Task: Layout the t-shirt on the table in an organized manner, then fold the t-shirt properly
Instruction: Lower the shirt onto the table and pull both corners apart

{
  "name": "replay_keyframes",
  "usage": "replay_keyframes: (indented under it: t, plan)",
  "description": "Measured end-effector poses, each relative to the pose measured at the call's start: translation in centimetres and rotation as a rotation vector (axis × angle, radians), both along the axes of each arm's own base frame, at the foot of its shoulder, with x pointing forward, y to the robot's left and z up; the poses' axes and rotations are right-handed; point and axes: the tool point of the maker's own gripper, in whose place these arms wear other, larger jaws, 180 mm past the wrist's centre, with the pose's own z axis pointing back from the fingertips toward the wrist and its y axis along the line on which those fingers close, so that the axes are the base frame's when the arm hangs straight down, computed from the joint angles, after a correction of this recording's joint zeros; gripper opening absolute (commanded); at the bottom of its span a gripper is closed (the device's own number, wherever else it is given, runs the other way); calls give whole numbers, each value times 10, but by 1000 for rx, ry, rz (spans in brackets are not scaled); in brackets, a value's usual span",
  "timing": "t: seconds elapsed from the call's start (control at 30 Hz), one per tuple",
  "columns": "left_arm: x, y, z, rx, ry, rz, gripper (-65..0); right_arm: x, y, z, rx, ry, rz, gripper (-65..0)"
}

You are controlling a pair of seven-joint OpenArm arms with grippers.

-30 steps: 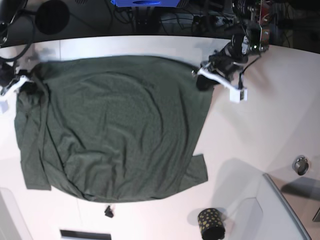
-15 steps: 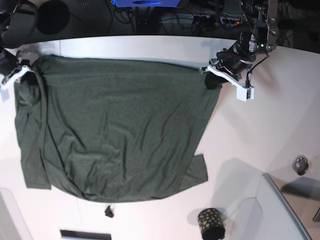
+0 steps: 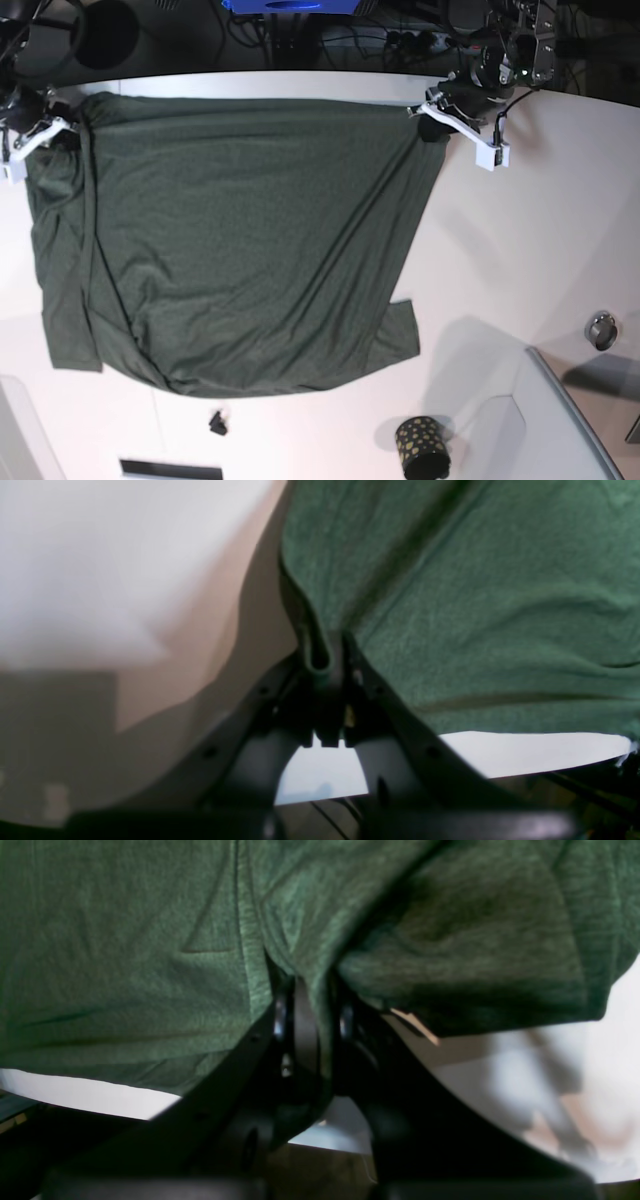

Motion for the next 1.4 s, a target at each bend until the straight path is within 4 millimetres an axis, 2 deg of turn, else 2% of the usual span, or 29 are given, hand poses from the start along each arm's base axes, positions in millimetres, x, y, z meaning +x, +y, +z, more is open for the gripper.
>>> replay_keyframes:
  t: [0.2, 0.37, 0.47, 0.57, 0.7, 1.2, 1.4]
  plan:
    - [-7, 2, 1, 40, 4, -30, -650, 0, -1, 0, -2, 1, 1, -642]
    - [23, 0, 15, 39, -59, -36, -650, 7, -2, 7, -22, -11, 21, -642]
    - [28, 0, 19, 40, -75, -36, -650, 13, -7, 14, -38, -31, 26, -642]
    - [17, 0, 12, 38, -43, -39, -650, 10, -13, 13, -49, -16, 25, -642]
    - [7, 2, 3, 40, -9, -33, -650, 8, -12, 11, -45, -13, 22, -642]
    - [-12, 3, -3, 41, 28, -34, -650, 3, -10, 9, -40, -3, 21, -642]
    - [-26, 3, -7, 40, 55, -36, -650, 6, -19, 9, -54, 10, -36, -642]
